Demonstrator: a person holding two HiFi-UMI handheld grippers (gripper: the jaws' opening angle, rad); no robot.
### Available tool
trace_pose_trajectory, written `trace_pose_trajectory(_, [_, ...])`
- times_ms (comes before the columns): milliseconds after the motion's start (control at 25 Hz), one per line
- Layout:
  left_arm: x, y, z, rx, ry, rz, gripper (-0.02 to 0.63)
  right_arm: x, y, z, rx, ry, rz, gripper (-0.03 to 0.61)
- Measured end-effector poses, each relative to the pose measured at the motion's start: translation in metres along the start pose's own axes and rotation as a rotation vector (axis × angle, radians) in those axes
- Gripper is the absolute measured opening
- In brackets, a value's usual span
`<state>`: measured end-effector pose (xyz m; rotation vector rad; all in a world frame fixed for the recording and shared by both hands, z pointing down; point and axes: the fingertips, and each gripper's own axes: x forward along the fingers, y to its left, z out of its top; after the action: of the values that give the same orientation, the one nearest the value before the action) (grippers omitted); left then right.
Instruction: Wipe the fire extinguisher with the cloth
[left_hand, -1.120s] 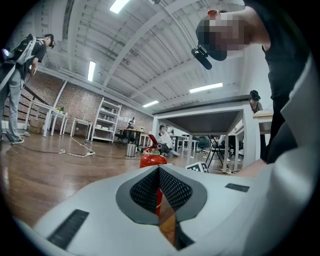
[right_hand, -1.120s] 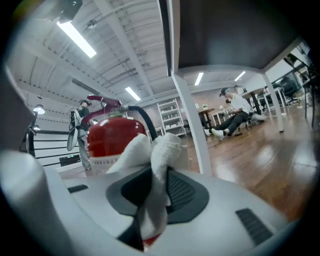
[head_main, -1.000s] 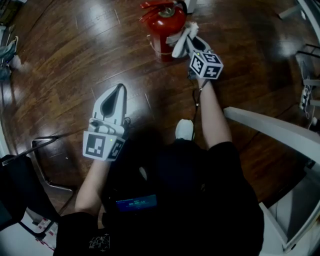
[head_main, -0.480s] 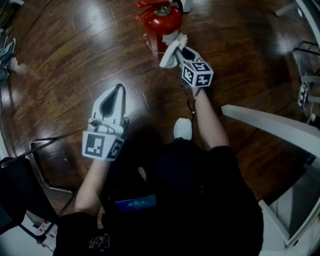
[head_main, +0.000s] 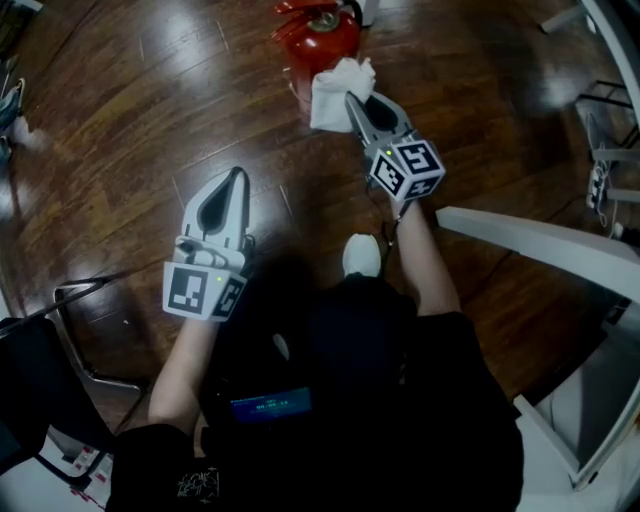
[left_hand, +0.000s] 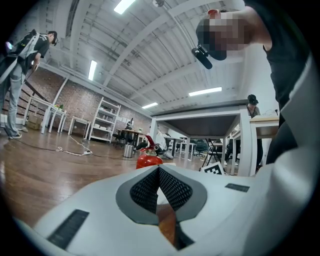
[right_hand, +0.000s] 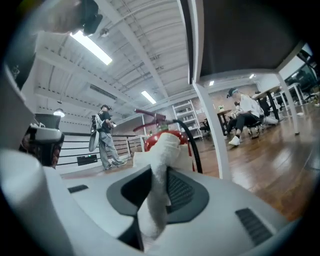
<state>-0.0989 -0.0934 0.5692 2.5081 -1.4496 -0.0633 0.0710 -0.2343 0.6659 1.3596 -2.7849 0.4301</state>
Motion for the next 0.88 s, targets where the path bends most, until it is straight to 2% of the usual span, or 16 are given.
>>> trace_pose_trajectory(280, [-0.005, 0.003, 0.002, 0.001, -0.012, 0.004, 0.002, -0.022, 0.004, 0.119, -0.064, -0.227, 0.013, 0.095])
trace_pose_trajectory(480, [-0.005, 0.005, 0.002, 0.001, -0.012, 0.008, 0.002, -0.005, 0.002, 0.186, -0.114, -0.315, -0.019, 0.094])
trace_pose_trajectory(600, [-0.006, 0.005, 0.000, -0.005, -0.005, 0.011, 0.002, 0.018, -0.006, 0.183, -0.126, -0.276, -0.047, 0.094])
trace_pose_trajectory(880, [-0.011, 0.015, 0.000, 0.001, 0.002, 0.033, 0.002, 0.041, -0.018, 0.107, -0.103, -0.115, -0.086, 0.094])
